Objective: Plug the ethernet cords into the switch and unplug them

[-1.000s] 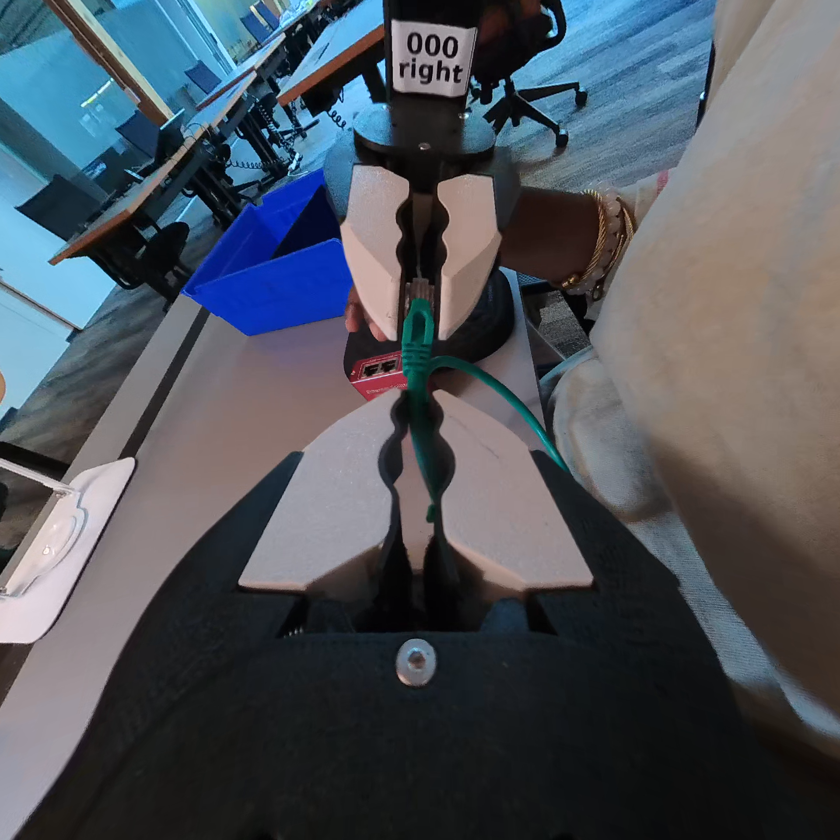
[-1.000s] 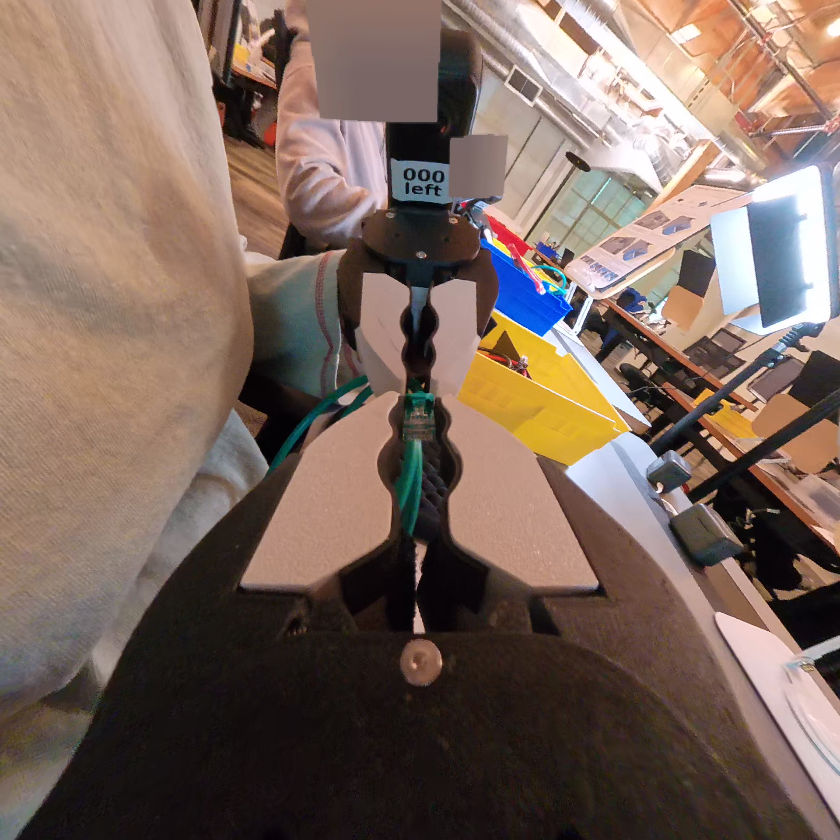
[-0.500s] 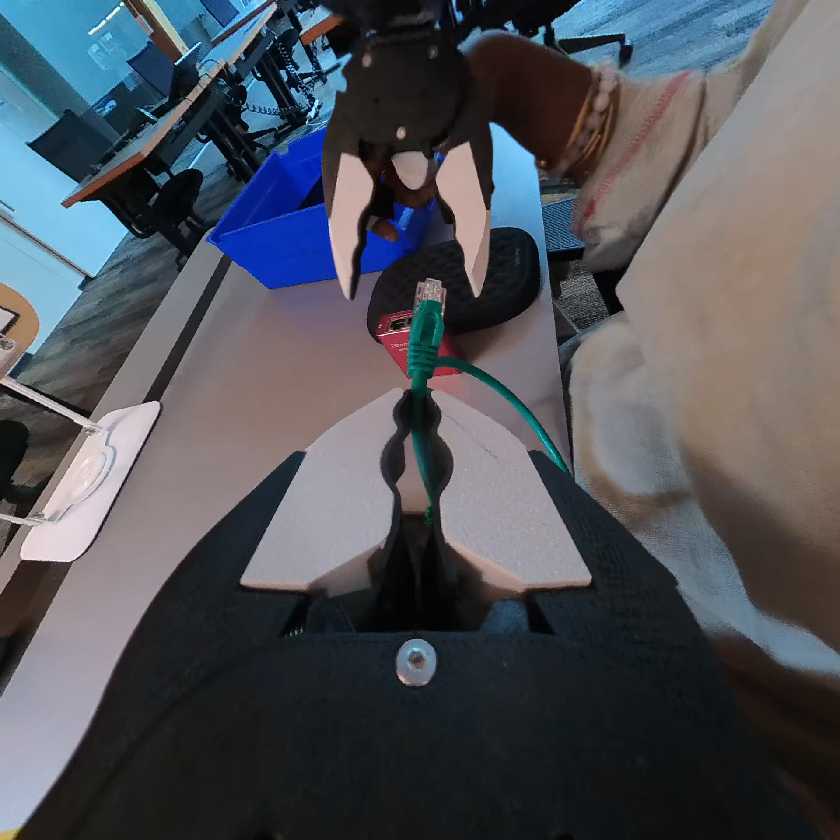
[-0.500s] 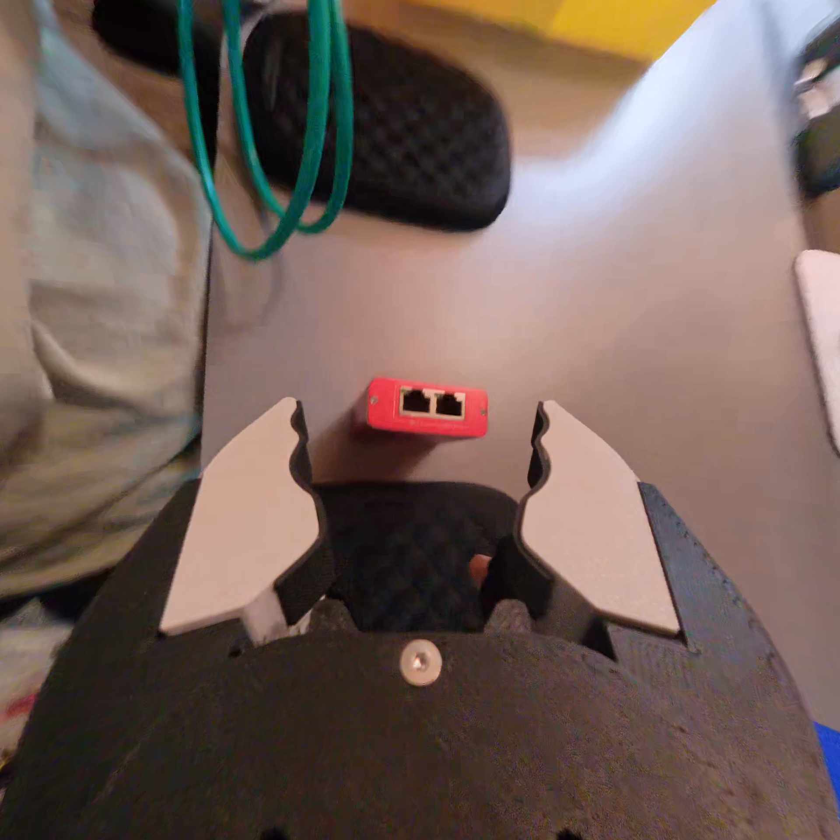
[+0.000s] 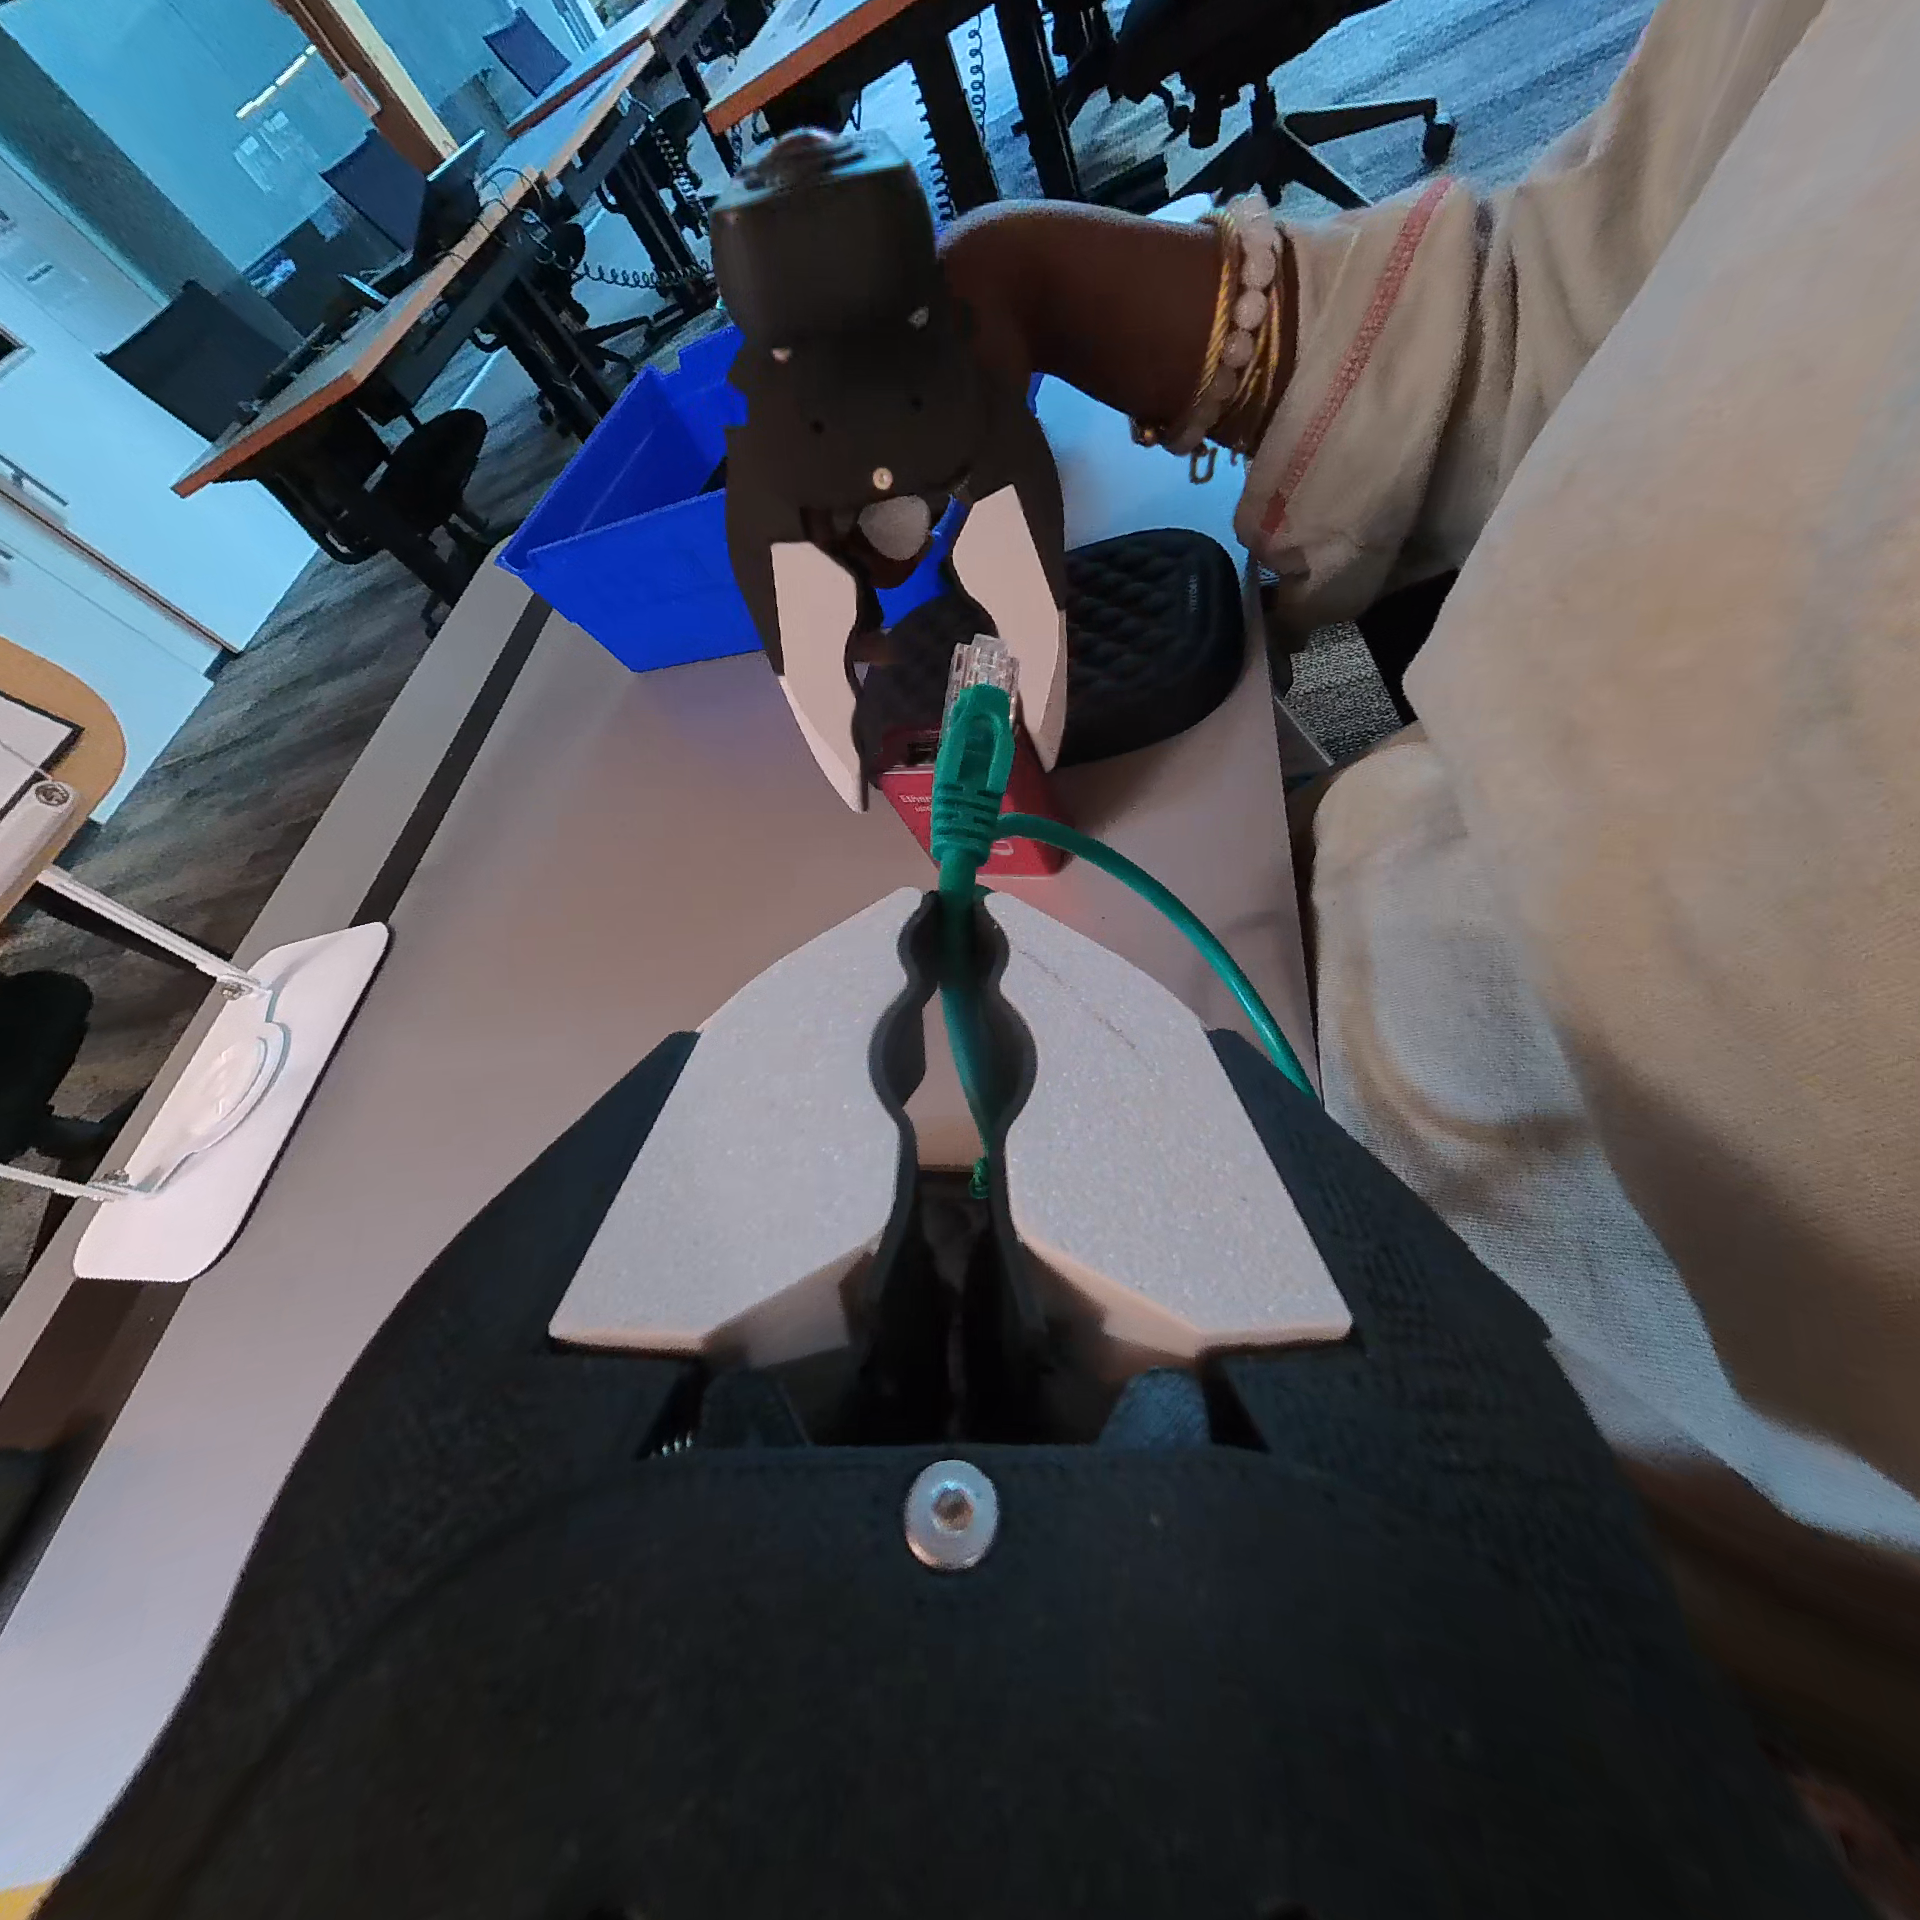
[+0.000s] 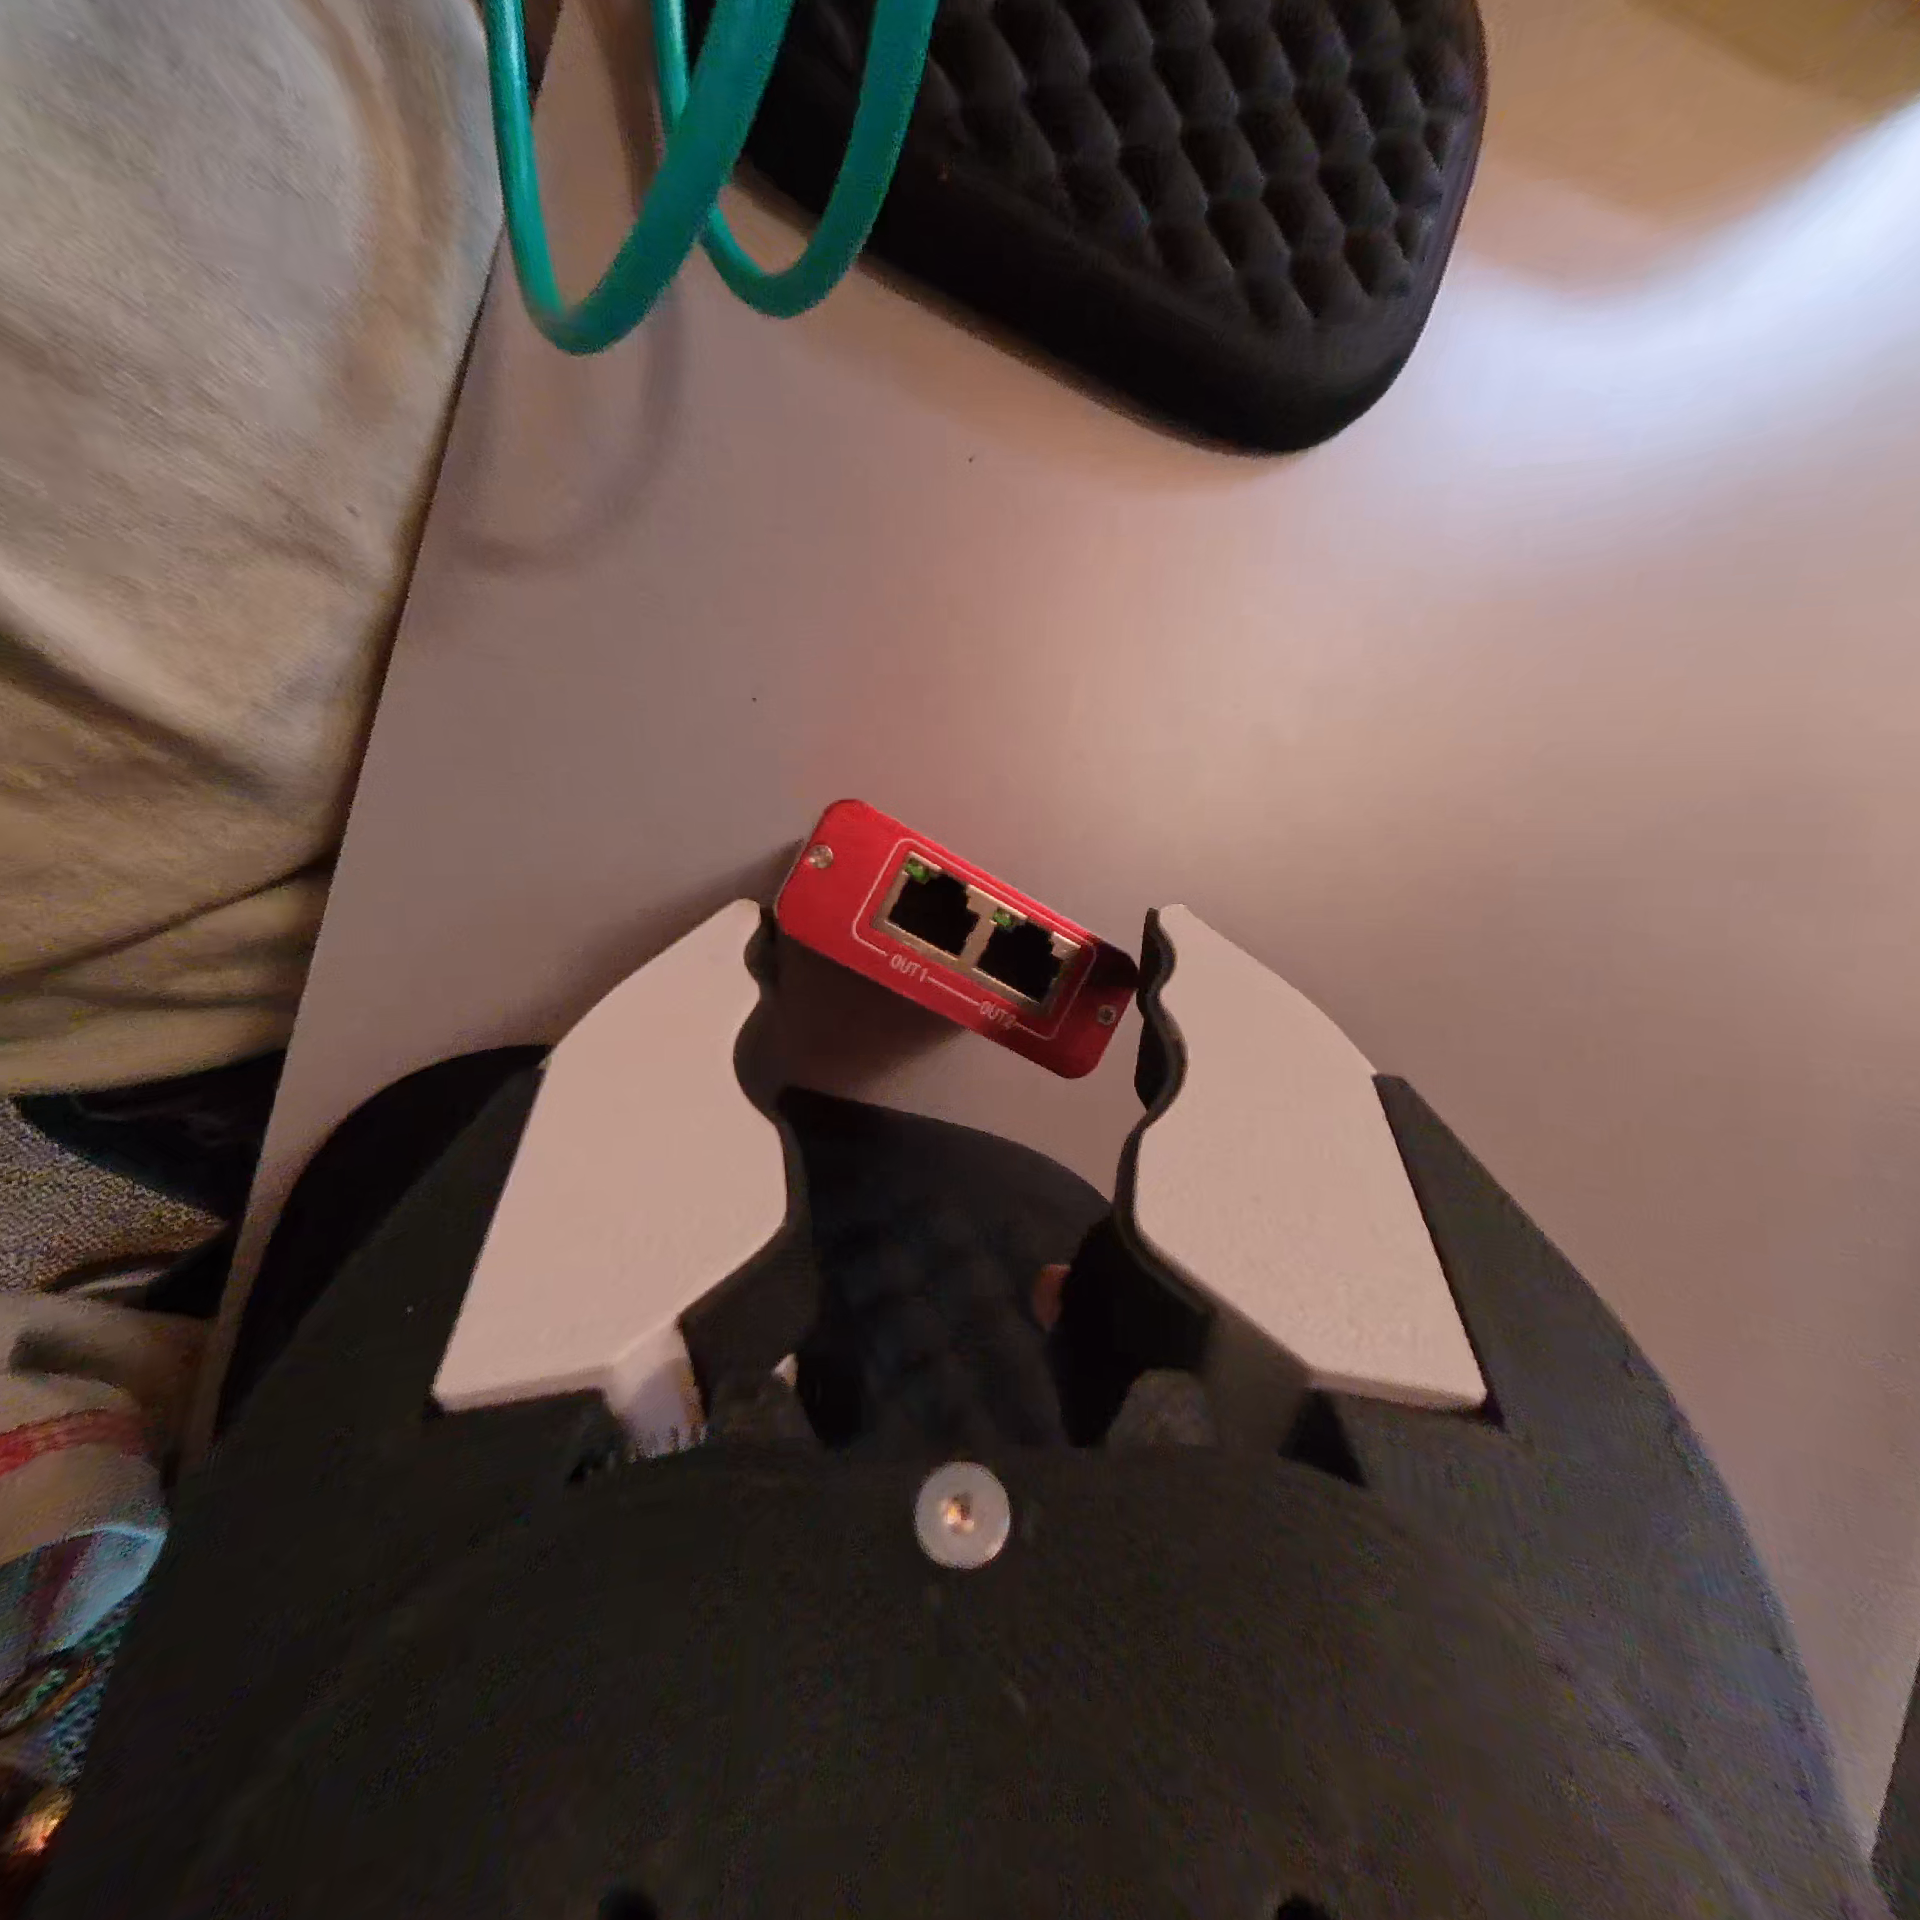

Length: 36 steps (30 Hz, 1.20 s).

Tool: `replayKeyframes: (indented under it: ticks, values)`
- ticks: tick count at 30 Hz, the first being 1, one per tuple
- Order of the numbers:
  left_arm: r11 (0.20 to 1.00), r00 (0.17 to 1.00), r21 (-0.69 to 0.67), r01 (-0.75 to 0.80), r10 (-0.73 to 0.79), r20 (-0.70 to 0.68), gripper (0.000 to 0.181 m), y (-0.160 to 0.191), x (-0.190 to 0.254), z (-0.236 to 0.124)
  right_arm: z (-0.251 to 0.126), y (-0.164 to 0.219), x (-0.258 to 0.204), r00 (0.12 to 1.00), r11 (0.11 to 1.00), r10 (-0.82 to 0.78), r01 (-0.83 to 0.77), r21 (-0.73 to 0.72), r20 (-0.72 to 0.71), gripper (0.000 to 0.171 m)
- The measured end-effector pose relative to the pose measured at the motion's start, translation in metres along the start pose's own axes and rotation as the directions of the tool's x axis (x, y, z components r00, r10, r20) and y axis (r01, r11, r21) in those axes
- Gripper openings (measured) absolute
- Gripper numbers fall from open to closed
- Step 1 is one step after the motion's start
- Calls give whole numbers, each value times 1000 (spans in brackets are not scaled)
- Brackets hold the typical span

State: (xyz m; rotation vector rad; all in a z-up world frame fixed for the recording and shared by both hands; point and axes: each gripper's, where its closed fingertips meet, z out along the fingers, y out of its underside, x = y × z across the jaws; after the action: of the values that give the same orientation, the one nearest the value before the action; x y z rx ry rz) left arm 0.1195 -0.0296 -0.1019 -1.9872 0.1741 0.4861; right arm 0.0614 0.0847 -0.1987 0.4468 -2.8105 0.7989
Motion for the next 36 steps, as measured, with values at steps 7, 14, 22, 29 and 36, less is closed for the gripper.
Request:
replayKeyframes:
  ticks: [7,14,22,29,36]
  values:
    - [1000,1000,-5,-5,5,0,6,0,0,2,-3,5,-3,969,957,226,-241,-160,-103,67]
    - [1000,1000,-15,-8,8,4,6,2,0,2,-6,9,-5,960,936,239,-268,-227,-147,82]
    - [1000,1000,-25,-15,15,-5,6,4,1,2,-1,13,1,994,996,86,-86,4,71,42]
    - [1000,1000,-29,-5,5,4,6,7,-1,2,-3,9,-6,923,924,377,-381,-44,-73,35]
    - [999,1000,-40,-19,19,1,6,7,1,4,-15,25,27,744,852,471,-523,25,-474,29]
